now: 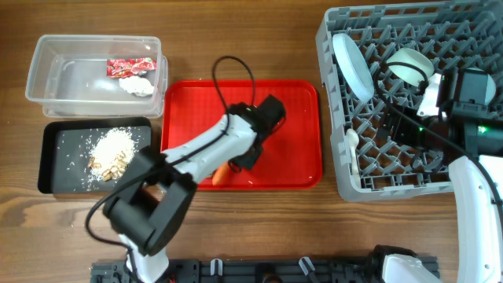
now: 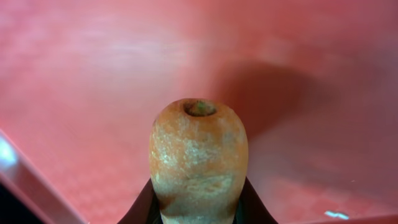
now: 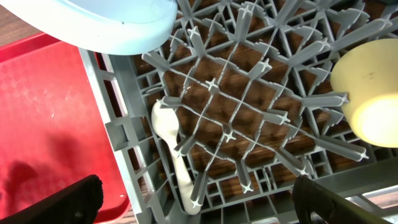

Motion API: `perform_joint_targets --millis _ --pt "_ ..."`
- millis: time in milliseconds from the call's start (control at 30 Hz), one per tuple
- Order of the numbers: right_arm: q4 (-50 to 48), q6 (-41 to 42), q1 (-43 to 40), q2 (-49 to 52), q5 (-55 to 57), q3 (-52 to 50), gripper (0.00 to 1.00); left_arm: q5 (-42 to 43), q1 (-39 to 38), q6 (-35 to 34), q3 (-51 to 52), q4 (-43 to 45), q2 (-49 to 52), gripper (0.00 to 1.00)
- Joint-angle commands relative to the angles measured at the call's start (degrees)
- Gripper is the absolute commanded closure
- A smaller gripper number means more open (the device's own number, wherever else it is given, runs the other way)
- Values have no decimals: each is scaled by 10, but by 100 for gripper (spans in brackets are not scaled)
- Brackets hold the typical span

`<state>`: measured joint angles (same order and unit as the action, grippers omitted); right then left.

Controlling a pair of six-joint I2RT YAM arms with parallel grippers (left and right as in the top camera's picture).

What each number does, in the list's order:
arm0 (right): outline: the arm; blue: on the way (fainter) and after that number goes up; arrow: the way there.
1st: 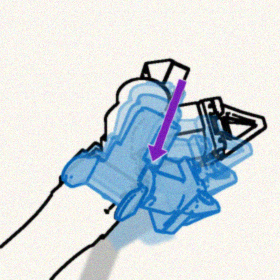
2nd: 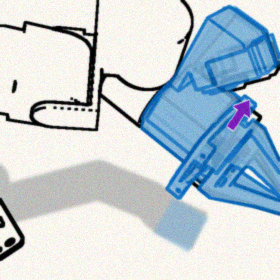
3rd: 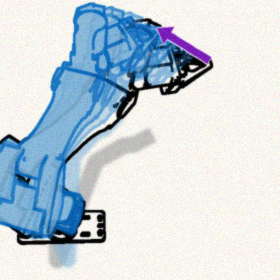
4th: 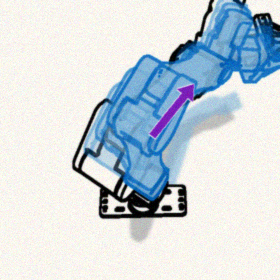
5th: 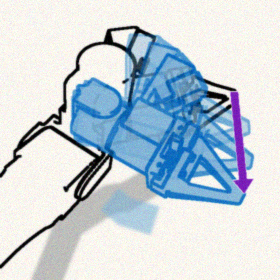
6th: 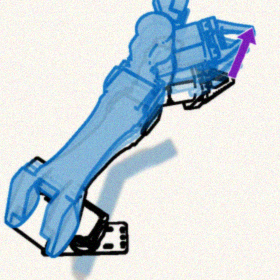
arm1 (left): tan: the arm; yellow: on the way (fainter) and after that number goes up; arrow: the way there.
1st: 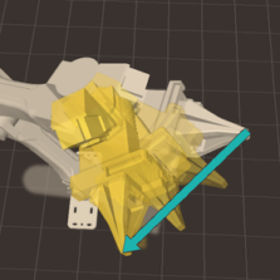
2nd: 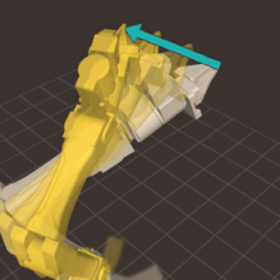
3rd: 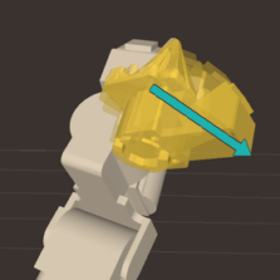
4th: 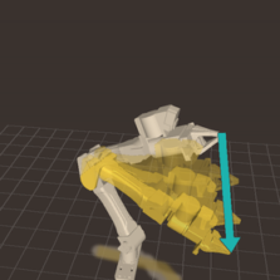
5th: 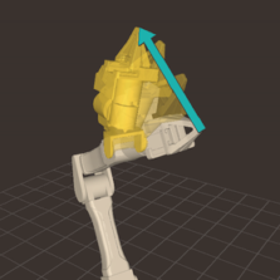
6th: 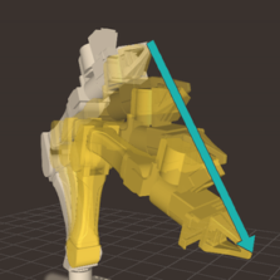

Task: Sort waste into correct bins and load items into the dishwasher rack
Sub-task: 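Carry the carrot with the left gripper onto the black tray and release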

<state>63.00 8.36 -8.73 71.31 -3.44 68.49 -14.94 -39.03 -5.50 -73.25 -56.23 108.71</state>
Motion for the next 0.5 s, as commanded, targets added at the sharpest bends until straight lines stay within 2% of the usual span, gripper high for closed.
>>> perform_joint_targets --millis 0,200,467 --pt "1 7 -3 4 -5 3 0 -8 57 -65 -18 -14 -92 96" --pt "0 6 -3 4 -5 3 0 -4 239 -170 -18 -43 -218 96" --pt "1 7 -3 4 -5 3 0 75 521 -255 -17 -48 -216 96"
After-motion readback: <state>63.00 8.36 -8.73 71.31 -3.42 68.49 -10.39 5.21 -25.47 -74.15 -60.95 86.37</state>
